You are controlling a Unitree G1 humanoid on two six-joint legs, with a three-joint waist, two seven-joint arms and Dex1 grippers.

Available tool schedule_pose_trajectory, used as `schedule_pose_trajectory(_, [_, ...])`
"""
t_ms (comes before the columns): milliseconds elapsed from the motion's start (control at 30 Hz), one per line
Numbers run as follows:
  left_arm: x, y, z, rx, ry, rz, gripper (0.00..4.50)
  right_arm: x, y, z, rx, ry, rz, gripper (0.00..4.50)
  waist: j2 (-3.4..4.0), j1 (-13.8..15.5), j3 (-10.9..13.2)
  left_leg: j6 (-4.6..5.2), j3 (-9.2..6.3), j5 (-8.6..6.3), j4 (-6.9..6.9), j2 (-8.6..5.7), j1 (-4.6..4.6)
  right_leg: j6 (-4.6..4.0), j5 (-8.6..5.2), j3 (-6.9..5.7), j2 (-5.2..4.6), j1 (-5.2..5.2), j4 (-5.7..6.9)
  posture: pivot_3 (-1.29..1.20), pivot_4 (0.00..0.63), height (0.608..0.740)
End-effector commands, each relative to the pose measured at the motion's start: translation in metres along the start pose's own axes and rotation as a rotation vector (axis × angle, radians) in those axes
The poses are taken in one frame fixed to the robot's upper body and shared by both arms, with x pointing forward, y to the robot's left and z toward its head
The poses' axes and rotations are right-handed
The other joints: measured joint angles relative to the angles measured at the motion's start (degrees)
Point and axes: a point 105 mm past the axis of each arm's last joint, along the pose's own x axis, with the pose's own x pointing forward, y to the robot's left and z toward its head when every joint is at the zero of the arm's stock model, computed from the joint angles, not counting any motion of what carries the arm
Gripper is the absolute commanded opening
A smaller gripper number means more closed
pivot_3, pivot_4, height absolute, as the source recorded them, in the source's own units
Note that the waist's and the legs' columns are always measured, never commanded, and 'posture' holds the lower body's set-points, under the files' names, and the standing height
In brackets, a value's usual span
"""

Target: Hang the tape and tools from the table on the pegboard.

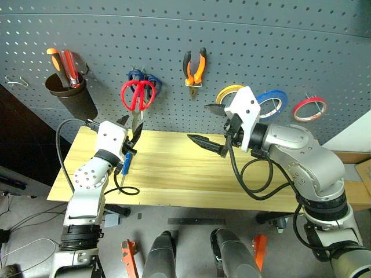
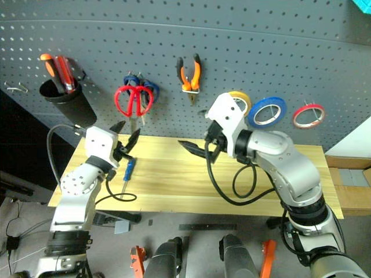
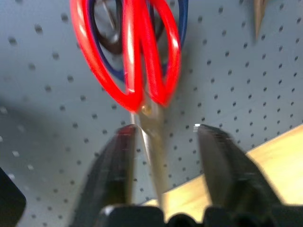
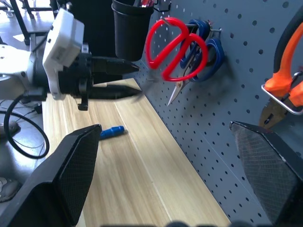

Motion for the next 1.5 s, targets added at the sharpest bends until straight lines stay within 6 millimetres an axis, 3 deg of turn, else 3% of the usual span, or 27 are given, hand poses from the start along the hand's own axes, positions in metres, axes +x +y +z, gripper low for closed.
schedule_pose_trajectory(33, [-0.004, 0.000, -0.008, -0.050, 0.064, 0.014, 3.75, -0.003, 0.004, 0.010, -0.003, -0.042, 0.000, 4.50, 0.00, 0.0, 0.0, 0.00, 0.00, 0.00, 0.00, 0.00, 0.00, 0.00, 0.00, 0.00, 0.00, 0.00, 0.00, -0.09, 0.254, 0.740])
schedule_pose_trajectory(67, [-0.006, 0.000, -0.018, -0.081, 0.123, 0.015, 4.06, -0.002, 0.006, 0.006, 0.019, -0.030, 0.002, 4.50, 0.00, -0.1, 0.0, 0.00, 0.00, 0.00, 0.00, 0.00, 0.00, 0.00, 0.00, 0.00, 0.00, 0.00, 0.00, -0.09, 0.257, 0.740])
schedule_pose_trajectory(167, [-0.016, -0.001, -0.051, -0.174, 0.306, 0.012, 4.06, 0.005, 0.019, -0.012, 0.082, 0.027, 0.005, 4.50, 0.01, -0.3, 0.0, 0.00, -0.02, 0.00, 0.00, 0.01, 0.01, 0.00, 0.00, -0.01, 0.01, 0.01, 0.02, -0.09, 0.265, 0.740])
schedule_pose_trajectory(367, [-0.032, 0.022, -0.091, -0.269, 0.549, 0.115, 4.06, 0.021, 0.042, -0.035, 0.165, 0.114, 0.006, 4.50, 0.07, -0.6, 0.1, 0.01, -0.05, 0.00, 0.00, 0.02, 0.01, 0.01, -0.01, -0.02, 0.03, -0.02, 0.04, -0.07, 0.288, 0.740])
schedule_pose_trajectory(467, [-0.034, 0.024, -0.106, -0.312, 0.653, 0.112, 4.06, 0.027, 0.045, -0.038, 0.210, 0.143, -0.006, 4.50, 0.08, -0.6, 0.1, 0.00, -0.09, 0.00, 0.00, 0.03, 0.01, 0.02, -0.02, -0.06, 0.04, -0.02, 0.05, -0.07, 0.296, 0.740])
schedule_pose_trajectory(667, [-0.024, 0.028, -0.131, -0.423, 0.784, 0.141, 4.06, 0.038, 0.045, -0.040, 0.251, 0.195, -0.004, 4.50, 0.12, -0.3, 0.3, 0.00, -0.10, 0.00, 0.00, -0.01, 0.00, 0.02, -0.01, -0.08, 0.01, -0.01, 0.02, -0.08, 0.307, 0.740])
schedule_pose_trajectory(933, [-0.008, 0.011, -0.141, -0.392, 0.836, 0.056, 4.06, 0.049, 0.050, -0.023, 0.234, 0.168, 0.035, 4.50, 0.14, -0.8, 0.3, 0.00, -0.10, -0.01, -0.04, 0.01, -0.07, 0.02, -0.02, -0.10, 0.01, -0.08, -0.01, -0.10, 0.311, 0.740])
schedule_pose_trajectory(1033, [-0.009, 0.010, -0.144, -0.414, 0.847, 0.058, 3.45, 0.049, 0.052, -0.017, 0.215, 0.155, 0.052, 4.50, 0.15, -1.1, 0.3, 0.00, -0.11, 0.00, -0.04, 0.02, -0.11, 0.02, -0.02, -0.10, 0.01, -0.13, 0.00, -0.10, 0.307, 0.740])
schedule_pose_trajectory(1300, [-0.029, 0.015, -0.153, -0.498, 0.872, 0.147, 0.61, 0.051, 0.045, -0.007, 0.178, 0.124, 0.050, 4.50, 0.15, -1.3, 0.3, 0.00, -0.11, -0.01, -0.03, 0.02, -0.10, 0.03, -0.02, -0.09, 0.00, -0.13, 0.01, -0.09, 0.294, 0.740])
schedule_pose_trajectory(1500, [-0.032, 0.021, -0.116, -0.521, 0.664, 0.193, 0.48, 0.046, 0.039, 0.003, 0.142, 0.085, 0.056, 4.50, 0.15, -1.3, 0.3, 0.00, -0.11, 0.00, -0.07, 0.09, -0.15, 0.02, -0.01, -0.07, -0.11, -0.17, -0.01, -0.08, 0.282, 0.740])
